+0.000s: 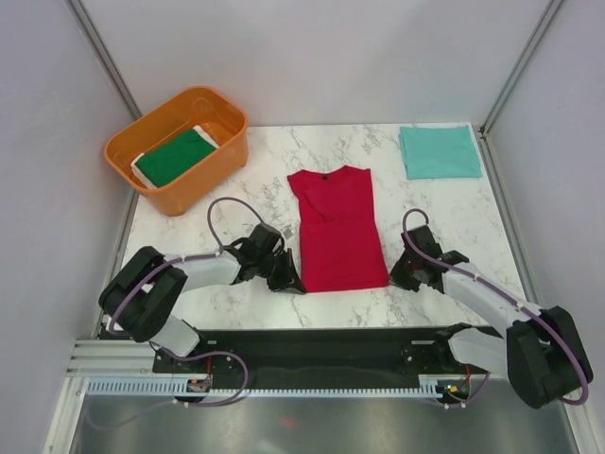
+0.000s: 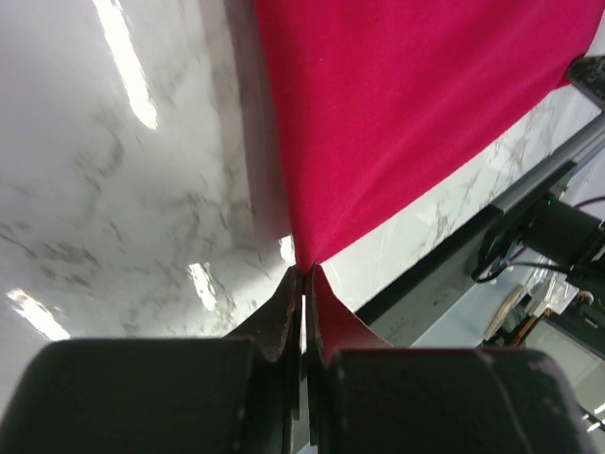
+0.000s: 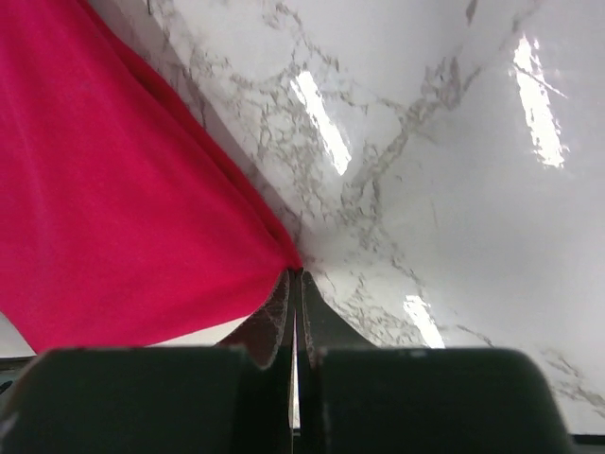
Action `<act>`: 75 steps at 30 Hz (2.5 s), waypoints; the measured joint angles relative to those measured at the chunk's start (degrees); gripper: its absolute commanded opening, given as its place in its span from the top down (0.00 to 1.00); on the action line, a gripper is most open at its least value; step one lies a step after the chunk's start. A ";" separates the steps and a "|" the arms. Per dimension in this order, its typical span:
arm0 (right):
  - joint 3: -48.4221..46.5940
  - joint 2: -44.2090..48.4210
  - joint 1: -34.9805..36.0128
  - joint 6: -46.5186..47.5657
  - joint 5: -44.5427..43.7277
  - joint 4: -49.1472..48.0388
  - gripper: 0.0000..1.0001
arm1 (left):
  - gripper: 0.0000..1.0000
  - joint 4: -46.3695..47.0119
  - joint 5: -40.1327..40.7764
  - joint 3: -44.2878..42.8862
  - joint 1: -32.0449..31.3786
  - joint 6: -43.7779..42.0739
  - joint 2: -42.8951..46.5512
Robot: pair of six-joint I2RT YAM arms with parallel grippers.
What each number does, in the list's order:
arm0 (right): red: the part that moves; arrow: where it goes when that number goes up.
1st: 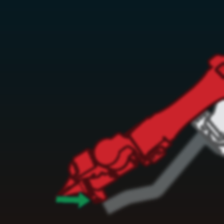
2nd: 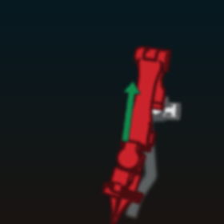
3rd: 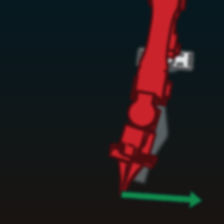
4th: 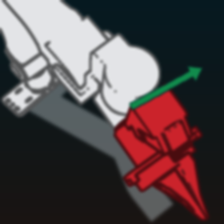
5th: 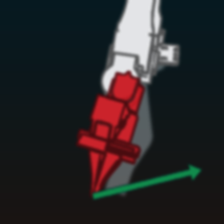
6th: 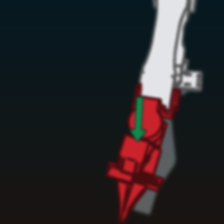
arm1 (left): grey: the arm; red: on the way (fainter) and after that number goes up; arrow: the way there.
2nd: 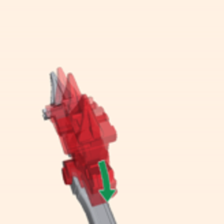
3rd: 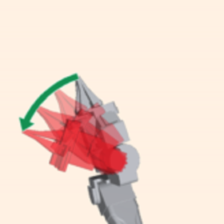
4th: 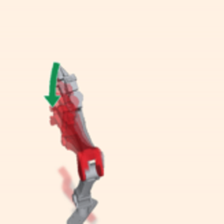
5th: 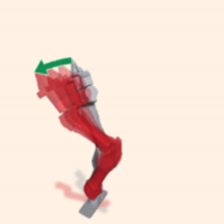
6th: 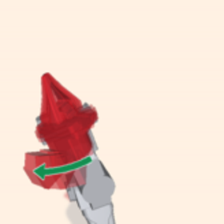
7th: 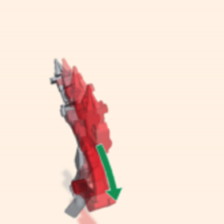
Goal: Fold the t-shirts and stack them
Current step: Fold the tshirt
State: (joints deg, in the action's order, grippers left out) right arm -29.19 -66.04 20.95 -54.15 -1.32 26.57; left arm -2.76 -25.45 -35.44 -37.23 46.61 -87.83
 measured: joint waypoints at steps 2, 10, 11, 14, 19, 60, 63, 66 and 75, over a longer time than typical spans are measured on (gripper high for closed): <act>0.57 3.30 0.24 0.66 0.00 2.03 1.00 | 0.98 -0.15 0.11 1.46 -1.75 1.01 1.81; -0.11 12.31 0.79 2.58 0.02 8.59 1.00 | 0.98 -1.60 1.44 4.68 -4.98 5.18 13.07; -0.55 12.70 0.92 2.84 0.00 9.16 1.00 | 0.98 -1.66 1.49 4.68 -5.01 5.42 13.99; -1.86 13.05 1.20 3.45 -0.04 10.16 1.00 | 0.98 -1.88 1.62 4.55 -5.01 5.66 15.34; -5.60 12.44 1.36 4.87 -0.94 11.76 1.00 | 0.98 -5.03 2.38 1.95 -5.01 5.86 15.39; -82.20 -61.42 -5.16 21.92 -2.43 6.82 1.00 | 0.98 -19.54 1.42 -62.47 21.05 -9.16 -35.82; -83.80 -63.71 -5.46 22.69 -1.14 5.97 0.99 | 0.98 -19.87 1.53 -65.59 21.09 -10.16 -38.86; -85.72 -65.94 -5.55 23.23 -0.11 5.20 0.99 | 0.98 -20.11 2.49 -67.93 21.14 -10.88 -40.72; -87.86 -68.61 -6.19 23.78 0.26 3.82 0.62 | 0.44 -21.38 6.49 -72.85 21.24 -13.00 -43.28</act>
State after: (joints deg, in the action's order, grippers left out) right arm -117.05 -134.65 14.76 -30.37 -1.06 30.39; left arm -24.14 -18.96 -108.29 -15.99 33.61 -131.11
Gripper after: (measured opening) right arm 0.167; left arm 0.266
